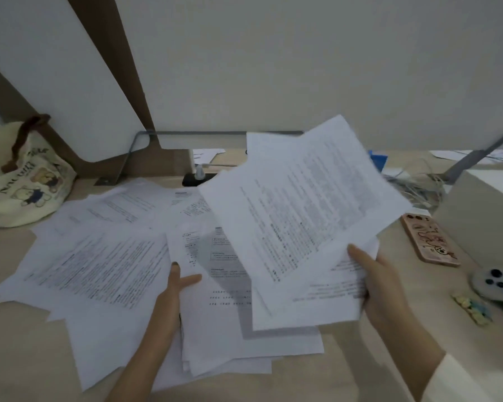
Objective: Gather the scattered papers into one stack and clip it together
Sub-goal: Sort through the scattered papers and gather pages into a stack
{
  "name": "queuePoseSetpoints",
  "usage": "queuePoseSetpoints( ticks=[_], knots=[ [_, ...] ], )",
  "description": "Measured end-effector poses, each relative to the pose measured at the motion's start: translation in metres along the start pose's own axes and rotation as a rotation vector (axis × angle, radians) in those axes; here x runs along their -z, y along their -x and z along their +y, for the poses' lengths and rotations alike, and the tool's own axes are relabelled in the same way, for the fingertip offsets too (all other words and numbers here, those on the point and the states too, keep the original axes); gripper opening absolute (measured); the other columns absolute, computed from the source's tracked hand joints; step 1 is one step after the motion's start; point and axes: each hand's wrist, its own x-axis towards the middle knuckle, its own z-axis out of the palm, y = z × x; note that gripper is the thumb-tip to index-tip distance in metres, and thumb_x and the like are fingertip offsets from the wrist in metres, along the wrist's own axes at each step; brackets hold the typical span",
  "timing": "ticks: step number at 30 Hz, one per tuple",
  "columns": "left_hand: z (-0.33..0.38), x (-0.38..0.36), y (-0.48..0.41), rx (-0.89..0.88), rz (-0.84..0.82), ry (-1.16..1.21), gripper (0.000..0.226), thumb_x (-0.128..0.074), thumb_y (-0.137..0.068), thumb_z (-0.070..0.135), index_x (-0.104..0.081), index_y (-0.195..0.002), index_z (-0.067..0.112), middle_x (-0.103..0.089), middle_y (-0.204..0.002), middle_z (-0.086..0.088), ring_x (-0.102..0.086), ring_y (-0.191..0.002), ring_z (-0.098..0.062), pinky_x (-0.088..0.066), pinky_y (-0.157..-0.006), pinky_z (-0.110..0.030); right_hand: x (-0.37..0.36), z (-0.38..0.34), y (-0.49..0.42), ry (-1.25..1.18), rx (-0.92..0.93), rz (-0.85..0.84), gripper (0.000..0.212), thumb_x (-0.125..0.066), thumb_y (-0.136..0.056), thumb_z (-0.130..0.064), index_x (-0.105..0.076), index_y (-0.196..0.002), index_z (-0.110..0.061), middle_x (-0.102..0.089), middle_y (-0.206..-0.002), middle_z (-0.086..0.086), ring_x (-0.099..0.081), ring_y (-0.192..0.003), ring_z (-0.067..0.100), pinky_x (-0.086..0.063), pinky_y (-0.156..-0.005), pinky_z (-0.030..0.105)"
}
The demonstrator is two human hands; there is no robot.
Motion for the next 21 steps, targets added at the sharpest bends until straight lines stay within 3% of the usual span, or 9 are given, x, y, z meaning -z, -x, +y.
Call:
queuePoseSetpoints(
  ticks=[3, 5, 6, 8, 11, 17, 21],
  knots=[
    [-0.005, 0.003, -0.007, 0.012, 0.004, -0.023, 0.074, -0.016, -0.091, 0.061, -0.069, -0.106, 0.013, -0.062, -0.113, -0.021, -0.059, -0.091, -0.025, -0.047, -0.071, -0.031, -0.010, 0.036, 0.010, 0.083, -0.104, 0.027, 0.027, -0.057, -0.089, -0.011, -0.059, -0.116, -0.006, -0.070, -0.100, 0.013, -0.070, -0.076, 0.026, -0.057, -0.062, 0.035],
    [-0.007, 0.004, -0.011, 0.046, 0.019, -0.052, 0.078, -0.017, -0.082, 0.076, -0.070, -0.096, 0.020, -0.062, -0.117, -0.022, -0.058, -0.104, -0.032, -0.048, -0.089, -0.041, -0.017, 0.052, 0.015, 0.145, -0.138, 0.011, 0.025, -0.057, -0.089, -0.011, -0.059, -0.114, -0.006, -0.070, -0.098, 0.013, -0.067, -0.082, 0.030, -0.055, -0.070, 0.040],
    [-0.008, 0.005, -0.010, 0.056, 0.018, -0.066, 0.079, -0.024, -0.077, 0.080, -0.069, -0.102, 0.020, -0.061, -0.120, -0.019, -0.057, -0.110, -0.032, -0.045, -0.098, -0.045, -0.020, 0.058, 0.017, 0.175, -0.158, -0.017, 0.024, -0.058, -0.089, -0.012, -0.060, -0.113, -0.006, -0.070, -0.098, 0.014, -0.067, -0.085, 0.031, -0.056, -0.074, 0.042],
    [-0.013, 0.009, -0.007, 0.029, -0.024, -0.095, 0.064, -0.048, -0.080, 0.065, -0.061, -0.120, 0.017, -0.061, -0.124, -0.010, -0.058, -0.112, -0.028, -0.041, -0.104, -0.046, -0.024, 0.061, 0.018, 0.238, -0.207, -0.108, 0.023, -0.058, -0.089, -0.012, -0.061, -0.111, -0.006, -0.071, -0.099, 0.015, -0.069, -0.087, 0.032, -0.056, -0.077, 0.044],
    [-0.021, 0.014, -0.007, -0.047, -0.076, -0.117, 0.023, -0.057, -0.091, 0.026, -0.061, -0.113, 0.020, -0.065, -0.119, -0.009, -0.062, -0.106, -0.023, -0.044, -0.101, -0.044, -0.020, 0.054, 0.015, 0.433, -0.217, -0.207, 0.019, -0.056, -0.089, -0.010, -0.064, -0.106, -0.006, -0.072, -0.098, 0.014, -0.070, -0.085, 0.030, -0.056, -0.075, 0.041],
    [-0.019, 0.012, -0.007, -0.080, 0.017, -0.092, 0.014, -0.046, -0.097, 0.025, -0.058, -0.103, 0.021, -0.065, -0.093, 0.003, -0.062, -0.094, -0.021, -0.049, -0.087, -0.037, 0.011, 0.040, 0.003, 0.569, -0.149, -0.144, 0.020, -0.048, -0.091, -0.007, -0.067, -0.097, -0.012, -0.072, -0.095, 0.014, -0.068, -0.088, 0.034, -0.054, -0.084, 0.050],
    [-0.021, 0.012, -0.008, -0.073, 0.019, -0.105, 0.018, -0.045, -0.097, 0.027, -0.057, -0.108, 0.020, -0.065, -0.101, -0.004, -0.061, -0.098, -0.025, -0.049, -0.090, -0.041, 0.030, 0.033, -0.005, 0.676, -0.116, -0.043, 0.020, -0.046, -0.090, -0.006, -0.066, -0.092, -0.009, -0.070, -0.087, 0.011, -0.066, -0.078, 0.030, -0.052, -0.069, 0.036]
  ],
)
